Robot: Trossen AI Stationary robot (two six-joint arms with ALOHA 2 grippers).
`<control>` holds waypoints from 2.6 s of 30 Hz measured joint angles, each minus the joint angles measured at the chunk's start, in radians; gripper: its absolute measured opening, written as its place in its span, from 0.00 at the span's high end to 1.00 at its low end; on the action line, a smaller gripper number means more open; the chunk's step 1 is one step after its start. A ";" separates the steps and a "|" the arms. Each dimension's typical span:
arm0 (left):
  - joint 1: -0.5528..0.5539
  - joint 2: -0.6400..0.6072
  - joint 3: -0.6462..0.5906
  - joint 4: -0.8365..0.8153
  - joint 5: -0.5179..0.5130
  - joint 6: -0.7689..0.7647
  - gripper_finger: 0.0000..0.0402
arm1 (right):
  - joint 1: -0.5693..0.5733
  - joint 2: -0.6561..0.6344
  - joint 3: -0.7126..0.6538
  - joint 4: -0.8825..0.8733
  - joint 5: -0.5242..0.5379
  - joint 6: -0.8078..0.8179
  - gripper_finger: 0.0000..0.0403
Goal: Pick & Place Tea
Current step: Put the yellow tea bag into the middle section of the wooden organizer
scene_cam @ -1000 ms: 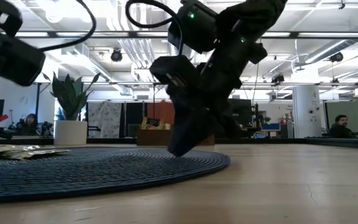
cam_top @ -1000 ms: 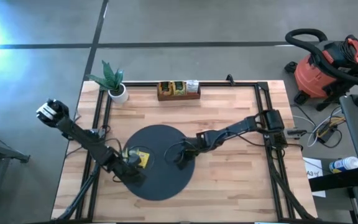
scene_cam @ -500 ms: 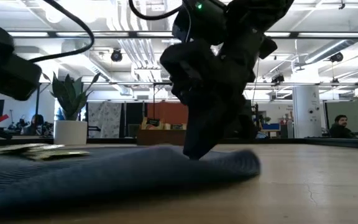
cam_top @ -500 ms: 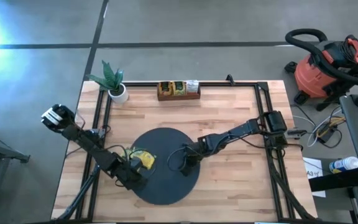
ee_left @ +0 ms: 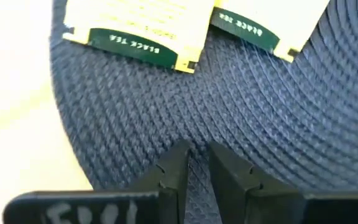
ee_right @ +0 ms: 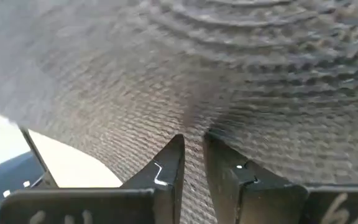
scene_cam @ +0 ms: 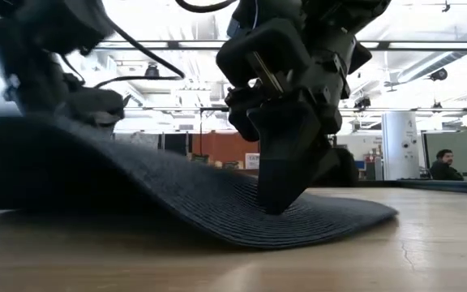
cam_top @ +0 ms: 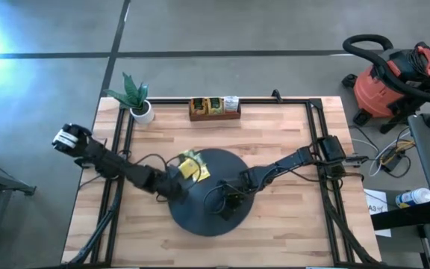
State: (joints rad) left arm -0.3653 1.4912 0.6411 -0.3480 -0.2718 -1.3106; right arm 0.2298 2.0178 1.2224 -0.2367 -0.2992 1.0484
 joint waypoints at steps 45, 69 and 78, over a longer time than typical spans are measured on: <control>0.418 -0.114 -0.114 0.366 -0.058 0.192 0.83 | -0.280 -0.133 0.000 0.100 0.300 -0.157 0.67; 0.458 -0.118 -0.205 0.509 0.018 0.151 0.83 | -0.346 -0.006 0.000 0.314 0.215 -0.061 0.51; 0.455 -0.129 -0.201 0.514 -0.006 0.173 0.83 | -0.351 -0.006 0.000 0.318 0.214 -0.050 0.51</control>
State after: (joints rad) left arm 0.0901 1.3623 0.4404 0.1663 -0.2783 -1.1378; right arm -0.1215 2.0117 1.2228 0.0817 -0.0848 0.9984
